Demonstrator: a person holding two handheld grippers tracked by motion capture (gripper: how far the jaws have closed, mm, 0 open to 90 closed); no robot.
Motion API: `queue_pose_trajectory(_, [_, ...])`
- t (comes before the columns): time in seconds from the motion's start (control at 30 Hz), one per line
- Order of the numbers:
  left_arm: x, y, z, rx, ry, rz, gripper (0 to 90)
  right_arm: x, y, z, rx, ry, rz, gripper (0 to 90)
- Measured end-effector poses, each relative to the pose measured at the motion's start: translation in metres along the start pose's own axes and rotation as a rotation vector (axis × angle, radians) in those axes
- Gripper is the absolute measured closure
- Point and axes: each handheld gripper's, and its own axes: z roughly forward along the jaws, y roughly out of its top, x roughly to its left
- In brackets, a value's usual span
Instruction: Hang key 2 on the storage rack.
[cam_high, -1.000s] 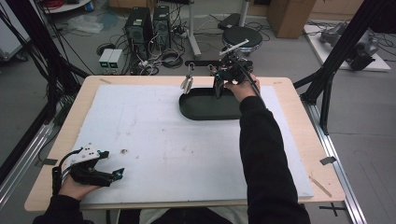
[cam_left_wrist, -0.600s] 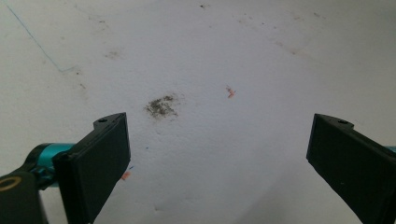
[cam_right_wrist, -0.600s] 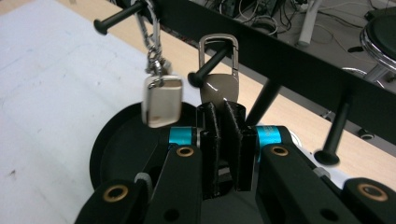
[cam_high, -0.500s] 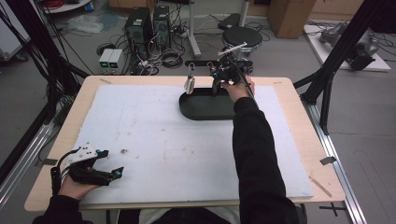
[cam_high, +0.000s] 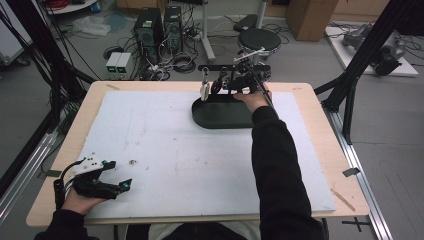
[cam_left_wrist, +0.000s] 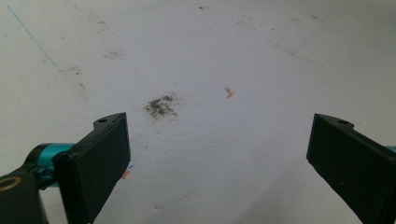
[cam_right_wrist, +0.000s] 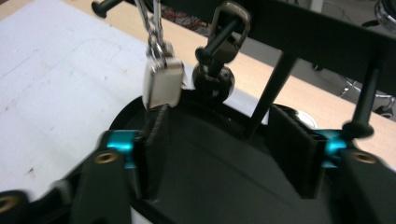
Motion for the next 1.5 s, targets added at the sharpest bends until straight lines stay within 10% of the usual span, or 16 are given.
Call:
queue_pose_trajectory(0.27, [0.0,0.0,0.0,-0.001,0.002,-0.001,6.6,-0.003,-0.006,-0.012,0.032,0.044,-0.004,0.9])
queue_pose_trajectory(1.5, [0.0,0.0,0.005,0.017,0.008,-0.001,6.6,-0.024,-0.105,-0.072,-0.11,0.064,-0.031,0.8])
